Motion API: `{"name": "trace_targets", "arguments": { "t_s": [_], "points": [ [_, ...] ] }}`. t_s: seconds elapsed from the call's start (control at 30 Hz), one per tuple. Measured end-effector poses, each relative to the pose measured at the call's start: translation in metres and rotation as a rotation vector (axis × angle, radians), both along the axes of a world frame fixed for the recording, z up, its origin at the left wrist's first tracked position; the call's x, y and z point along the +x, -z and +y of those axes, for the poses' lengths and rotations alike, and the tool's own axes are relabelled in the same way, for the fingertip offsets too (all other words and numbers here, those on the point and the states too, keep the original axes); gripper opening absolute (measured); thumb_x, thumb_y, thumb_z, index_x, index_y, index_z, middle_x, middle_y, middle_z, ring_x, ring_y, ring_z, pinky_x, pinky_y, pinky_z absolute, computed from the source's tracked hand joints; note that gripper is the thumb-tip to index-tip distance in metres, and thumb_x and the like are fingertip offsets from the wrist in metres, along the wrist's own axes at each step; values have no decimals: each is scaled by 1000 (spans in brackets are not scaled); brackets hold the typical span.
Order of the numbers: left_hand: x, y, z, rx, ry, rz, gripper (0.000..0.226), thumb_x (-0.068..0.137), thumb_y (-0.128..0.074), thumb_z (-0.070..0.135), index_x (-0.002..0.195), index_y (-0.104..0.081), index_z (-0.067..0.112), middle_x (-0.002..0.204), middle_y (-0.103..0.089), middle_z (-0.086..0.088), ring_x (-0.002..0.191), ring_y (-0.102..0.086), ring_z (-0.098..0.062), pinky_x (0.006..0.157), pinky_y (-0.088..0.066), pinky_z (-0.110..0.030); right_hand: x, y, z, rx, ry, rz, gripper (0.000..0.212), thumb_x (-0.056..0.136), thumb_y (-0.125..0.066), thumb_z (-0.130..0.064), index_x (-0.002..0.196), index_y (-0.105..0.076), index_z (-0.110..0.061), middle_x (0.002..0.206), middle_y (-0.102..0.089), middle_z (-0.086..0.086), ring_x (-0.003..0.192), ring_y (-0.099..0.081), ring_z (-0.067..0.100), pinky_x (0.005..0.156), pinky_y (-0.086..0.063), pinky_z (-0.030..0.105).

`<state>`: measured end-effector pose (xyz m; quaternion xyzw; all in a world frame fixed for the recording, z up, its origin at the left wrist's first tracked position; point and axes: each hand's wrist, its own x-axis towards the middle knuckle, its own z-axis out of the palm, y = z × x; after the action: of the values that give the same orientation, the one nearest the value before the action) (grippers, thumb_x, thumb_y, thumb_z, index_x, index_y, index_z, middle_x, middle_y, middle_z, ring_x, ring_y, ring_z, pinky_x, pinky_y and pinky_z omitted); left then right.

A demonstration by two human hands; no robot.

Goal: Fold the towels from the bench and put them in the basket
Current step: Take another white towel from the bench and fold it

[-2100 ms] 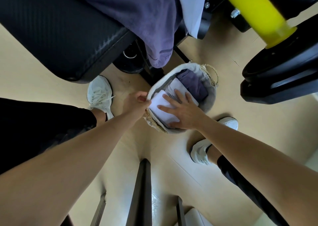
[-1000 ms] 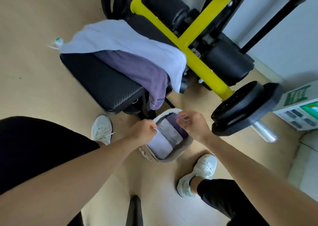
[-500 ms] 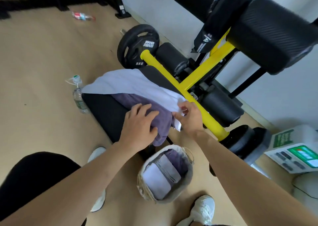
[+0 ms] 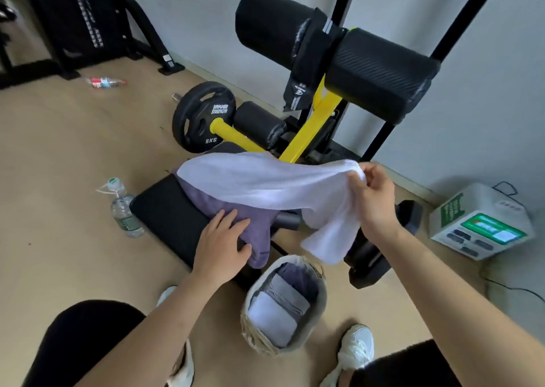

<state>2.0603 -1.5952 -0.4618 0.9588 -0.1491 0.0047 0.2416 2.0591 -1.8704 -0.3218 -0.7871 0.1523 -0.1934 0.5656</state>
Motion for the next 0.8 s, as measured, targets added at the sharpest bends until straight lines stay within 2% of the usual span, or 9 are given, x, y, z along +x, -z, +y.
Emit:
{"name": "trace_targets", "arguments": {
  "t_s": [0.17, 0.23, 0.33, 0.4, 0.47, 0.53, 0.67, 0.73, 0.8],
  "points": [
    [-12, -10, 7, 10, 43, 64, 56, 91, -70, 33, 144, -58, 23, 161, -42, -4, 153, -30, -30, 117, -35, -47, -60, -42, -14, 44, -166, -5, 9, 97, -64, -20, 102, -66, -13, 97, -69, 12, 86, -63, 19, 81, -50, 37],
    [-17, -18, 8, -77, 25, 104, 51, 90, -72, 25, 140, -63, 19, 156, -49, -6, 150, -36, -31, 116, -38, -46, -81, -56, -18, 102, -208, -17, 9, 96, -63, -14, 103, -67, -11, 101, -70, 20, 87, -65, 22, 81, -52, 40],
    [-28, -37, 6, -251, -24, -12, 30, 84, -74, 8, 114, -74, 12, 118, -72, -4, 116, -64, -31, 97, -53, -43, -109, -67, -18, 172, -317, -2, 11, 95, -62, -10, 103, -71, -10, 94, -73, 15, 85, -67, 21, 78, -52, 34],
    [-42, -55, 2, -360, -12, -84, 25, 83, -73, 12, 108, -74, 16, 108, -72, 4, 103, -64, -28, 92, -53, -41, -122, -67, -16, 189, -386, 28, 12, 95, -64, -11, 103, -71, -7, 94, -73, 14, 84, -67, 21, 75, -53, 31],
    [-54, -79, -7, -456, 53, -48, 31, 84, -68, 26, 114, -72, 22, 117, -69, 11, 109, -59, -23, 97, -50, -39, -132, -65, -13, 179, -444, 39, 11, 93, -65, -7, 102, -70, -5, 93, -72, 12, 83, -66, 19, 73, -53, 27],
    [-63, -104, -17, -526, 166, 74, 41, 86, -64, 33, 126, -67, 27, 130, -64, 15, 123, -53, -14, 105, -43, -32, -139, -63, -13, 86, -513, 51, 9, 92, -67, -4, 99, -71, -5, 93, -72, 9, 85, -65, 16, 75, -51, 26],
    [-78, -151, -44, -456, 536, 219, 51, 95, -68, 27, 143, -53, 35, 148, -50, 20, 140, -36, -1, 113, -29, -15, -153, -64, -13, -45, -685, 75, 12, 88, -72, -3, 99, -74, -3, 97, -75, 7, 92, -68, 15, 85, -50, 24],
    [-83, -162, -57, -407, 634, 319, 36, 96, -69, 26, 131, -62, 31, 138, -58, 19, 135, -43, 0, 110, -34, -17, -161, -67, -14, -67, -732, 83, 13, 87, -73, -3, 100, -75, -5, 98, -76, 5, 95, -70, 14, 88, -50, 23],
    [-89, -167, -65, -397, 636, 378, 15, 94, -71, 29, 105, -67, 19, 112, -67, 11, 115, -58, -7, 96, -43, -28, -169, -66, -18, -80, -732, 94, 13, 87, -74, -4, 99, -76, -9, 96, -76, 4, 94, -70, 14, 87, -51, 22]
  ]
}}
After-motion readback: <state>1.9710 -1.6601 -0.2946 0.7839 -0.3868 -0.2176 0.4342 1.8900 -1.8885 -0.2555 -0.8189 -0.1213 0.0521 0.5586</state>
